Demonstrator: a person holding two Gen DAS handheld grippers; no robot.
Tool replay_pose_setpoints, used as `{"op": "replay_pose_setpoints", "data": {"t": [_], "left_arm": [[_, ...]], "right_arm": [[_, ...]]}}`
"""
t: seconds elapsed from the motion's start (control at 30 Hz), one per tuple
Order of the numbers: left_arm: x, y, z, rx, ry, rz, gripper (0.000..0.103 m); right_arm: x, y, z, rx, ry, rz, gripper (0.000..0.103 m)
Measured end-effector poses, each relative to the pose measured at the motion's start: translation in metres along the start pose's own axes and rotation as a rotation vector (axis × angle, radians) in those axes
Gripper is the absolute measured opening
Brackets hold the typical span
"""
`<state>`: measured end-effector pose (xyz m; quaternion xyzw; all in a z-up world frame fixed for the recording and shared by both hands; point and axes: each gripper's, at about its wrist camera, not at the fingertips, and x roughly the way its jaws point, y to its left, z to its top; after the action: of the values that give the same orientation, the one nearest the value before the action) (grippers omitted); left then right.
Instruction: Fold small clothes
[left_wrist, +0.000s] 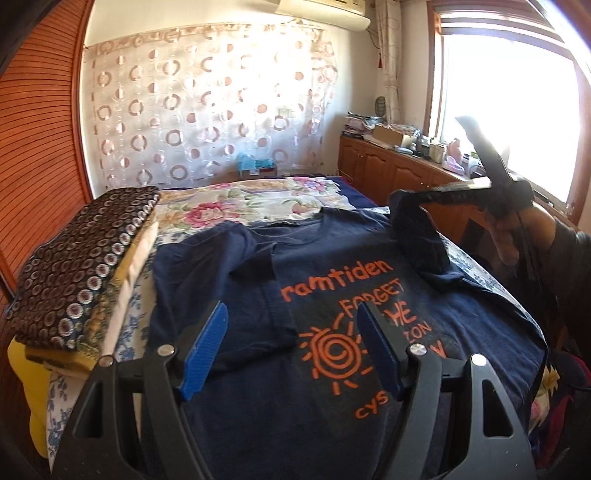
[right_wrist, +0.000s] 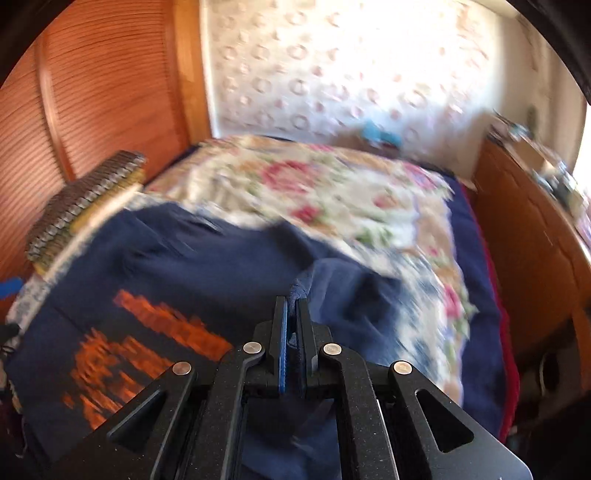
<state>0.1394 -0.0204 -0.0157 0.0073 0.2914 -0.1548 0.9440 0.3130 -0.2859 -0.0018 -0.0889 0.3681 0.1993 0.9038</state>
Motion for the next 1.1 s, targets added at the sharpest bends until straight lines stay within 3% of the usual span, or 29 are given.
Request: {"op": "replay_pose_setpoints", "data": {"t": [0.1, 0.13, 0.17, 0.2, 0.23, 0.67, 1.0, 1.1], "left_arm": [[-0.003, 0.003, -0.001, -0.006, 0.000, 0.010, 0.072], [-0.003, 0.004, -0.001, -0.007, -0.001, 0.011, 0.072], [-0.004, 0.005, -0.002, -0.006, -0.002, 0.012, 0.072], [-0.005, 0.005, -0.002, -0.006, -0.003, 0.013, 0.072], [-0.005, 0.006, -0.002, -0.007, -0.004, 0.013, 0.072], [0.001, 0.008, -0.004, -0.012, 0.006, 0.004, 0.072], [-0.011, 0.003, -0.012, -0.013, 0.002, 0.008, 0.072], [-0.017, 0.002, -0.017, -0.012, 0.001, 0.017, 0.072]], "right_arm": [[0.009, 0.021, 0.018, -0.013, -0.005, 0.035, 0.003], [0.009, 0.027, 0.022, -0.017, -0.006, 0.042, 0.012], [0.009, 0.030, 0.023, -0.022, -0.011, 0.036, 0.035], [0.006, 0.031, 0.022, -0.020, -0.021, 0.030, 0.046], [0.003, 0.030, 0.020, -0.016, -0.031, 0.035, 0.051], [-0.005, -0.012, -0.070, 0.084, 0.116, -0.046, 0.051], [0.004, -0.026, -0.096, 0.212, 0.162, -0.042, 0.050], [0.004, -0.022, -0.098, 0.218, 0.157, -0.029, 0.034]]}}
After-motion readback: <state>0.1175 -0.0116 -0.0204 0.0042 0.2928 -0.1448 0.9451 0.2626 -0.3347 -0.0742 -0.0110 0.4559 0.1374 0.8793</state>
